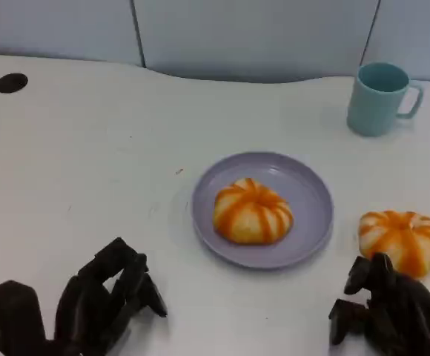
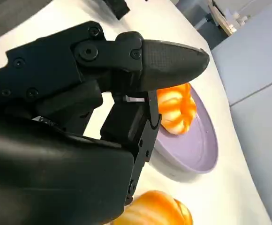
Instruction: Grasp the bread from the table and place it into the plate.
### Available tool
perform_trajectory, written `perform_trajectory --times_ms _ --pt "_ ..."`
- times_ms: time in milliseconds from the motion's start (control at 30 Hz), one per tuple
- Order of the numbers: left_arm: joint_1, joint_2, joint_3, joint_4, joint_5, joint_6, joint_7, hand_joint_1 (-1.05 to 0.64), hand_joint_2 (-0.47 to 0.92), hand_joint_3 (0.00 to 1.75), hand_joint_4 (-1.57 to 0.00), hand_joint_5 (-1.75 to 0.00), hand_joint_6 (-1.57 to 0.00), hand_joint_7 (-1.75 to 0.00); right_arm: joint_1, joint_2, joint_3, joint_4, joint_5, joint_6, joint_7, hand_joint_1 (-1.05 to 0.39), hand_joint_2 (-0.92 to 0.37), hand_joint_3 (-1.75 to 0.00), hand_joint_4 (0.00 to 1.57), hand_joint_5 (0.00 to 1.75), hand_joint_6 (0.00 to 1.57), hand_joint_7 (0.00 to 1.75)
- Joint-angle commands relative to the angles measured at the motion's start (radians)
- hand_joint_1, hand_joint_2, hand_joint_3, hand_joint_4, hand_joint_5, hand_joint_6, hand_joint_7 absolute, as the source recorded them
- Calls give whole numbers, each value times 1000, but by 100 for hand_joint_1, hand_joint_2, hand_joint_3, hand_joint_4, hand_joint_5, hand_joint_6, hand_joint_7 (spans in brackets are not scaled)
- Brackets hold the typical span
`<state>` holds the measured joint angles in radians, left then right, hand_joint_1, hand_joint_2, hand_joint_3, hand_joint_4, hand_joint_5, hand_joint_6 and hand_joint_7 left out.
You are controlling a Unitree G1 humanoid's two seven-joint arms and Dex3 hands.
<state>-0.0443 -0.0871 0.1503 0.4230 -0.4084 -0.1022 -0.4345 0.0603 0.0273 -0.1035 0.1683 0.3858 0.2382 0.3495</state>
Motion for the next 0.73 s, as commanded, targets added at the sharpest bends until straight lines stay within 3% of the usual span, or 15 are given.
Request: perform_trajectory --times_ms 33,200,567,733 --pt "-41 18 0 53 29 -41 -15 -66 92 39 -92 -175 -68 -175 -19 -27 -25 67 -11 -77 27 -47 -92 -58 130 132 117 125" --pt "-69 9 17 90 18 -49 -16 -67 92 33 -94 -175 -70 -175 -47 -15 -46 125 11 -122 48 -49 -92 -53 133 130 119 122" --pt "-83 20 20 113 24 -62 -49 -69 92 35 -92 -175 -69 -175 -66 -20 -45 157 -13 -118 41 -53 -92 -52 137 124 125 114" --pt "-85 16 25 111 14 -53 -55 -67 92 35 -92 -175 -69 -175 -58 -18 -41 147 -11 -120 42 -47 -92 -59 134 130 120 125"
